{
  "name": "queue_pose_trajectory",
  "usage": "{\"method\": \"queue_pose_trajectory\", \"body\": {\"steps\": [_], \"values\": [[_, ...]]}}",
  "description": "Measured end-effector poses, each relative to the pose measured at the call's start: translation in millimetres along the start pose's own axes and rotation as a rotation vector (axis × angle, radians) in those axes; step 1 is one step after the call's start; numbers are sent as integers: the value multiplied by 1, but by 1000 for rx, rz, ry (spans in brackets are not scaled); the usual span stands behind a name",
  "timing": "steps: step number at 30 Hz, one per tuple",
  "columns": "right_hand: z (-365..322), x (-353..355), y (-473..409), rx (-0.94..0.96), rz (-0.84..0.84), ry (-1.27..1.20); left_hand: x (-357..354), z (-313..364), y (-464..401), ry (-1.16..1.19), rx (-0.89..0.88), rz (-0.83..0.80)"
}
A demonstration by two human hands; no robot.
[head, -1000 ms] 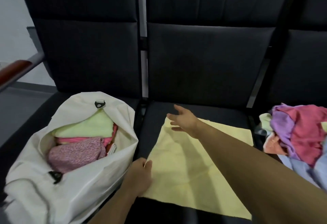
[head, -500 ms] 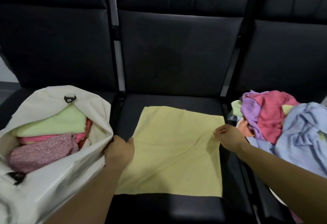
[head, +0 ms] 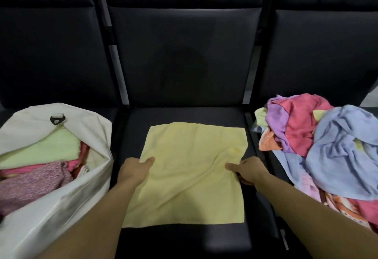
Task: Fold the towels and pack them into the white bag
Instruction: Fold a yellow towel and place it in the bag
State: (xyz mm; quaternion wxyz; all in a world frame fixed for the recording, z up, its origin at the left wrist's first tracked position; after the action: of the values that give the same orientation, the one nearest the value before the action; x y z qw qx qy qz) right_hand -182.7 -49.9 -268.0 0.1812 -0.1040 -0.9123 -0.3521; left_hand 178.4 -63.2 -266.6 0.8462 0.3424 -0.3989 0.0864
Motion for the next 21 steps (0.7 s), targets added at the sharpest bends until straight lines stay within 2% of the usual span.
{"method": "queue_pose_trajectory", "body": {"steps": [3, 7, 13, 16, 21], "values": [[0, 2, 1, -6, -50, -119, 5, 1, 6, 70, -28, 31], [1, 15, 4, 16, -89, -285, 14, 8, 14, 307, -9, 114], [-26, 43, 32, 333, 188, -363, 30, 20, 32, 661, -45, 67], [-39, 51, 46, 479, 205, -408, 40, 30, 51, 806, -114, 109], [-51, 55, 62, 585, 173, -543, 59, 35, 66, 864, -286, 232]]}}
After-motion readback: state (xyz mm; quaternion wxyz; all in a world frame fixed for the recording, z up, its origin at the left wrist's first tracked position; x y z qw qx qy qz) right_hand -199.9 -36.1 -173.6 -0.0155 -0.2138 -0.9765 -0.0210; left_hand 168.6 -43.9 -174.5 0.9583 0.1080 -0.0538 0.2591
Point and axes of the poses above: each hand's wrist, its own y-axis away from the middle knuckle, its own x-axis out of the back of the hand, z = x × y, the point moved 3 cm from there along -y, towards the middle knuckle, and after that the axes turned 9 degrees about -y, right-handed, at the moved point
